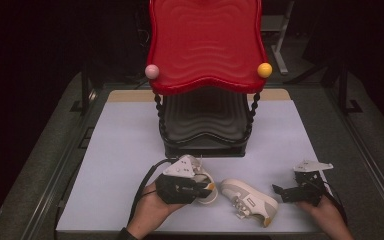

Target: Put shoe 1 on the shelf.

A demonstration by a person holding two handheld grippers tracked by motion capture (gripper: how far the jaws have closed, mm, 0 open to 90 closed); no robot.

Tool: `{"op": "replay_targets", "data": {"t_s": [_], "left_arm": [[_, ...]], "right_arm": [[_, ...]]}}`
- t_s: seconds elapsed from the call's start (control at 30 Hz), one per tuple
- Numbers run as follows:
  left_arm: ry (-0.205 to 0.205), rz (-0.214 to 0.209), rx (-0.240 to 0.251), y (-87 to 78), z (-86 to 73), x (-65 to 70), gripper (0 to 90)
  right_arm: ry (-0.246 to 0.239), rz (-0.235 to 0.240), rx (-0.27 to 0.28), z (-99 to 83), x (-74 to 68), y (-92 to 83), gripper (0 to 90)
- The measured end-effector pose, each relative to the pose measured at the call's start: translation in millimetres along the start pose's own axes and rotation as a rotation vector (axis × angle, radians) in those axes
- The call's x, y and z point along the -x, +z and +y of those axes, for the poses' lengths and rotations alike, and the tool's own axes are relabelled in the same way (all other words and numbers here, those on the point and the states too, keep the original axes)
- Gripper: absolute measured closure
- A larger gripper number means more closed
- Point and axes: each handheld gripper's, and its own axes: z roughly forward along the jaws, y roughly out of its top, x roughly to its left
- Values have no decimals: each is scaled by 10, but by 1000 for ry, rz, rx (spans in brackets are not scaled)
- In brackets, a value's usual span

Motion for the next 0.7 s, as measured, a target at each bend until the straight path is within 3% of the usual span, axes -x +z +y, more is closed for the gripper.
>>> {"op": "replay_targets", "data": {"t_s": [0.23, 0.4, 0.6, 0.7], "left_arm": [[70, -1, 13, -42, 303, 54, 792], [115, 16, 19, -88, 497, 7, 792], [194, 27, 22, -121, 704, -209, 792], [208, 39, 21, -128, 756, -292, 792]], "right_arm": [[0, 0, 0, 0, 0, 0, 0], [-1, 1, 0, 0, 1, 0, 0], [1, 1, 0, 0, 0, 0, 0], [1, 2, 0, 0, 1, 0, 0]]}}
